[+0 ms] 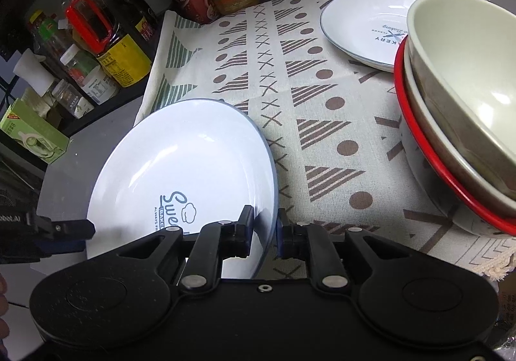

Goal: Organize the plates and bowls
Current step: 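Open both tools and release the 'Sweet' plate, then move both tools to the small white 'BAKERY' plate beside the kettle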

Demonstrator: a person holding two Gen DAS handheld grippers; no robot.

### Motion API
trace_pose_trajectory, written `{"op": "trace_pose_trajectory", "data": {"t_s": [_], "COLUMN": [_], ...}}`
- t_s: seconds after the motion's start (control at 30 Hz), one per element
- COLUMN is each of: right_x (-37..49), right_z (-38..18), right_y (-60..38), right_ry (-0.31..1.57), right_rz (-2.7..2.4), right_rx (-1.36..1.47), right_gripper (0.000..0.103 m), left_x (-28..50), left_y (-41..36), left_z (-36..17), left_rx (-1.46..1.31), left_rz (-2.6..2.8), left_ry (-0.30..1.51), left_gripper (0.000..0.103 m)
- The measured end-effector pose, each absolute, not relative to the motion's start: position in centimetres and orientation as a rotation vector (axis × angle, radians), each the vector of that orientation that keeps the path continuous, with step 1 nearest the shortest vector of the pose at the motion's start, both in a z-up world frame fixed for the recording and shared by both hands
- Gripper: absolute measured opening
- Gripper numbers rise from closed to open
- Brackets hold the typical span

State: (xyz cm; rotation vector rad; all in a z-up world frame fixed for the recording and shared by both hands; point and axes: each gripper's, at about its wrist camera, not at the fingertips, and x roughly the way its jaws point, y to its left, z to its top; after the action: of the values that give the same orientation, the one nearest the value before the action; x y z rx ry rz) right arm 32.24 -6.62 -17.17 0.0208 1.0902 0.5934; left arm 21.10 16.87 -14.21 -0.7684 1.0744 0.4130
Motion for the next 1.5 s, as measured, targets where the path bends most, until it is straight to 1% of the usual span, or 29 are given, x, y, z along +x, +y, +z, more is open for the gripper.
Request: {"op": "trace_pose_trajectory", "data": {"t_s": [0.03, 0.07, 0.1, 0.13, 0.17, 0.2, 0.3, 0.4, 0.47, 0.5, 0.63, 0.7, 0.83, 0.97, 1.2, 1.5], "right_x": [32.2, 32.2, 32.2, 32.1, 32.1, 32.1, 32.0, 32.1, 32.2, 32.4, 32.9, 33.2, 33.8, 34.6, 36.8, 41.6], "right_z": [-16.8, -16.4, -16.0, -15.4, -15.0, -14.4, -12.8, -11.0, -9.9, -9.3, -7.1, -6.2, -4.8, -4.2, -4.2, -5.6], "right_y": [-6.6, -6.6, -6.6, -6.6, -6.4, -6.4, -6.5, -6.8, -7.2, -7.5, -8.8, -9.6, -11.6, -13.3, -16.3, -19.9], "right_ry": [1.086, 1.08, 1.069, 1.054, 1.041, 1.028, 0.99, 0.943, 0.914, 0.898, 0.837, 0.812, 0.769, 0.752, 0.743, 0.79], "right_rz": [0.604, 0.615, 0.623, 0.625, 0.627, 0.633, 0.652, 0.654, 0.649, 0.646, 0.619, 0.598, 0.561, 0.518, 0.467, 0.418], "right_rx": [0.026, 0.033, 0.039, 0.038, 0.036, 0.037, 0.059, 0.076, 0.093, 0.102, 0.118, 0.129, 0.164, 0.174, 0.213, 0.27], "right_gripper": [0.024, 0.033, 0.037, 0.045, 0.049, 0.049, 0.052, 0.058, 0.066, 0.068, 0.082, 0.085, 0.096, 0.103, 0.103, 0.103], "left_x": [21.2, 21.4, 21.6, 21.8, 21.9, 22.1, 22.6, 23.2, 23.7, 24.1, 25.7, 26.7, 28.5, 30.3, 33.7, 38.4], "left_y": [16.8, 16.9, 16.9, 16.8, 16.9, 16.8, 16.7, 16.5, 16.1, 15.8, 14.6, 14.0, 12.9, 11.8, 9.9, 7.5], "left_z": [-13.9, -13.6, -13.3, -13.0, -12.7, -12.4, -11.7, -11.1, -10.7, -10.5, -10.0, -9.8, -9.5, -9.5, -9.7, -11.0], "left_rx": [-0.759, -0.748, -0.737, -0.728, -0.722, -0.715, -0.699, -0.704, -0.702, -0.692, -0.658, -0.646, -0.623, -0.608, -0.592, -0.563], "left_rz": [0.418, 0.423, 0.425, 0.425, 0.421, 0.417, 0.412, 0.389, 0.366, 0.357, 0.313, 0.29, 0.249, 0.22, 0.188, 0.183], "left_ry": [1.066, 1.059, 1.052, 1.045, 1.038, 1.031, 1.012, 1.001, 0.99, 0.987, 0.981, 0.985, 0.986, 0.984, 1.001, 1.051], "left_gripper": [0.051, 0.059, 0.066, 0.068, 0.072, 0.075, 0.078, 0.078, 0.078, 0.078, 0.078, 0.078, 0.078, 0.078, 0.078, 0.078]}}
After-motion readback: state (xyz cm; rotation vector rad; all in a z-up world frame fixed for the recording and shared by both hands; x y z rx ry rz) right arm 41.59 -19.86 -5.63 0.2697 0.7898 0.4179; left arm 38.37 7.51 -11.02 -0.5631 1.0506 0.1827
